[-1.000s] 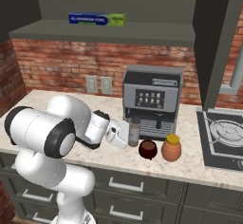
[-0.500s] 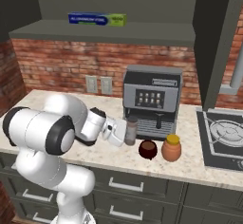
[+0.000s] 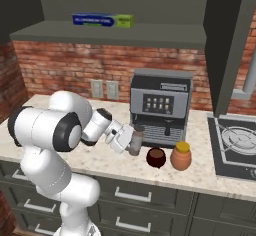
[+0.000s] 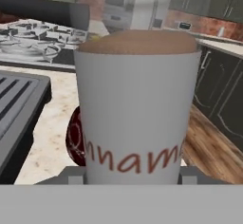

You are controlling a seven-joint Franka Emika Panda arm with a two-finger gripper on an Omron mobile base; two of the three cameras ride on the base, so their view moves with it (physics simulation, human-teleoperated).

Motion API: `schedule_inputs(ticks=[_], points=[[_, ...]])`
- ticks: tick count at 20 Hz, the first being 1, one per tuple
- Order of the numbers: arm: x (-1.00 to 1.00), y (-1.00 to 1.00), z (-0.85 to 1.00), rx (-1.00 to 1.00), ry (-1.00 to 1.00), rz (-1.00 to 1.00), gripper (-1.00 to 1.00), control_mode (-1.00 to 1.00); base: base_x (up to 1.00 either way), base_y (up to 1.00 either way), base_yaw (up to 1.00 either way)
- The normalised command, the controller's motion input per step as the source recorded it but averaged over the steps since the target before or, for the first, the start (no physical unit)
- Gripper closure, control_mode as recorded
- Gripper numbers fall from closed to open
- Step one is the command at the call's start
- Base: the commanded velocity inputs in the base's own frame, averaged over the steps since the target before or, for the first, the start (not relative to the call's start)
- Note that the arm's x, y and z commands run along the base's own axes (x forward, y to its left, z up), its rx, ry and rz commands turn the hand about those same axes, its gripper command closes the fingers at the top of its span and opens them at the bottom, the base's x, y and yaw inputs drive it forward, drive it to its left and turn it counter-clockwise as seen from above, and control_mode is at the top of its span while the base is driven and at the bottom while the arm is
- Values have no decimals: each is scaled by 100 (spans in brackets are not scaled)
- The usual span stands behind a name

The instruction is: Pick the cinnamon and honey bottle from the cabinet and place them next to the mug.

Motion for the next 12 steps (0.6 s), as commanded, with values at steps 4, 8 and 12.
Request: schedule_inputs(ticks=[4,8,12], points=[[-3,22,-46,-15,-34,-34,100,-100,0,0,0],[-2,3,-20,-9,-9,-12,100,-100,0,0,0],[0,-2,-46,-7,-2,-4,100,-100,0,0,0]])
